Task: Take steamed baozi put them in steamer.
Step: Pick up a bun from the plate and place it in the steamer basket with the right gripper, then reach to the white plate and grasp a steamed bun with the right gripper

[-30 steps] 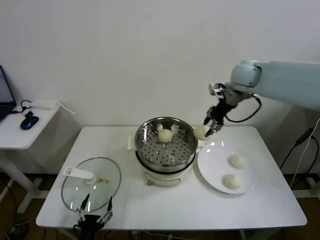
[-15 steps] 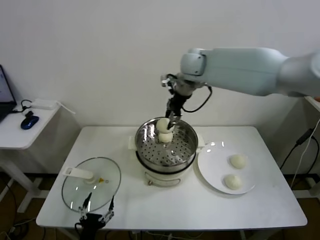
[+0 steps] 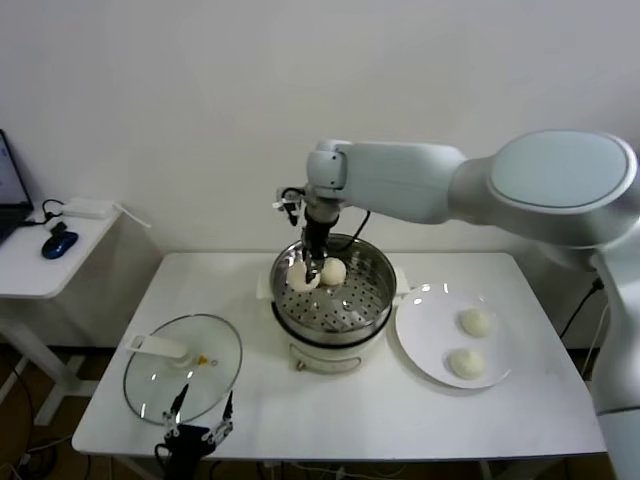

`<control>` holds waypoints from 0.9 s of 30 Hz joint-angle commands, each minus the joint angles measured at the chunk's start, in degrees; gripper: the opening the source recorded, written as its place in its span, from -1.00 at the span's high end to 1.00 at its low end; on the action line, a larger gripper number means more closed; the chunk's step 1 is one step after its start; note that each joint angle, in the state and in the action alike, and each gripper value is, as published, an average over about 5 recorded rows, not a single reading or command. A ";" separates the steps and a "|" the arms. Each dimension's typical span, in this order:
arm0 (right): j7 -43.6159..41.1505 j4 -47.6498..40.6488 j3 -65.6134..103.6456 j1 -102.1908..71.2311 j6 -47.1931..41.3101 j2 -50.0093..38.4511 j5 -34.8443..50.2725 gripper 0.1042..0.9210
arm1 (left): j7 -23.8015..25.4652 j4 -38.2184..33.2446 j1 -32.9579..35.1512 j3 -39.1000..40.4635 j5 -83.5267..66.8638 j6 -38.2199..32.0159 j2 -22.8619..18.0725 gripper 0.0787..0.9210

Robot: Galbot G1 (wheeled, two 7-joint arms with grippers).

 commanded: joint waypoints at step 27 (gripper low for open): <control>-11.41 9.81 -8.20 16.88 10.22 -15.66 -3.67 -0.76 | 0.03 0.16 0.27 -0.41 0.31 0.16 0.54 -0.77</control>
